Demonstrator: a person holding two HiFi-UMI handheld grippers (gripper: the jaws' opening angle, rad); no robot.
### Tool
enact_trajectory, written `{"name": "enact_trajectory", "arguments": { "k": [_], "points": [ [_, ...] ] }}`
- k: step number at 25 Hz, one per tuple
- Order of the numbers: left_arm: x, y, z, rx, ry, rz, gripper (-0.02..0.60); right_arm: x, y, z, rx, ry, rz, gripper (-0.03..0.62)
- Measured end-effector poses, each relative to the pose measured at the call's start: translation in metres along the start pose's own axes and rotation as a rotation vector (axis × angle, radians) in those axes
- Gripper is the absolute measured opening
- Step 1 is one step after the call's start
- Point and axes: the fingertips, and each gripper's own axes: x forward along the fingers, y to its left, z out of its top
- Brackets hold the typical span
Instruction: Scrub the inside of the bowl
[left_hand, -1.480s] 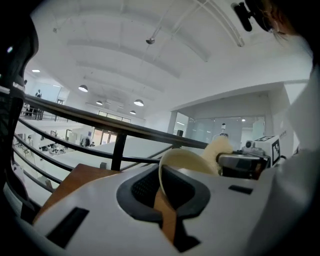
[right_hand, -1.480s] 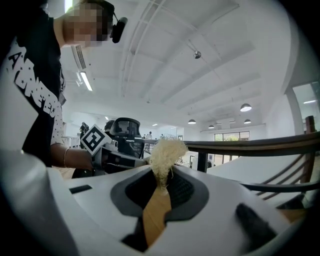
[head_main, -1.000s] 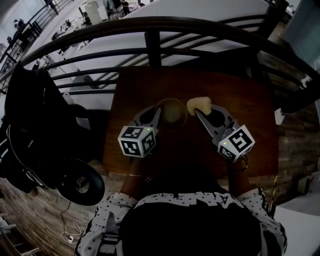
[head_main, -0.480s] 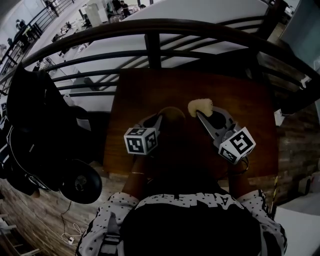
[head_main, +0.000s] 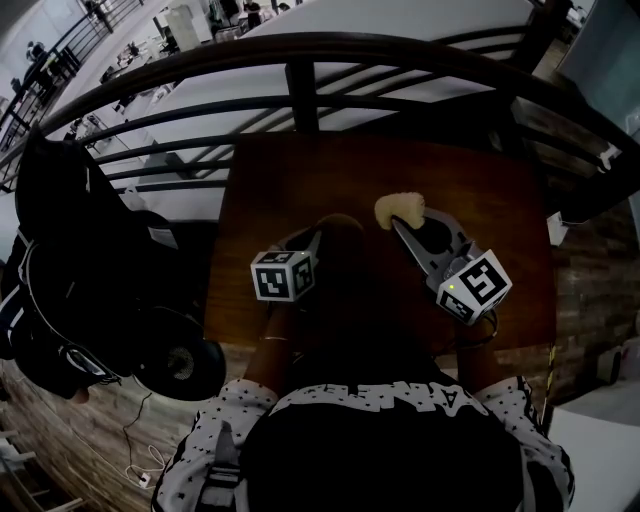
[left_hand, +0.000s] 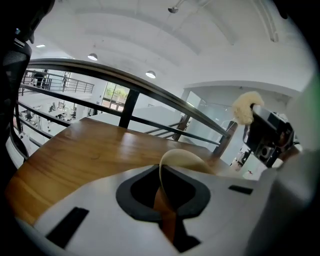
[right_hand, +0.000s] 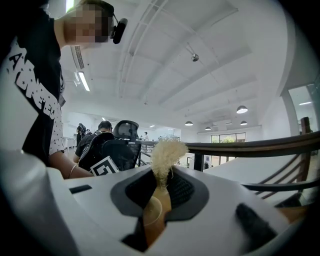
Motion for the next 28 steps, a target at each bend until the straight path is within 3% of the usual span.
{"name": "enact_trajectory", "arguments": {
  "k": [16, 28],
  "points": [
    [0.013, 0.006, -0.023, 0.042, 0.106, 0.022, 0.026, -0.002, -0.004, -0.003, 0.006, 0.018, -0.008, 0.060],
    [0.015, 0.005, -0.029, 0.082, 0.135, 0.009, 0.026, -0.003, -0.006, -0.007, 0.034, 0.031, -0.023, 0.060]
  ]
}}
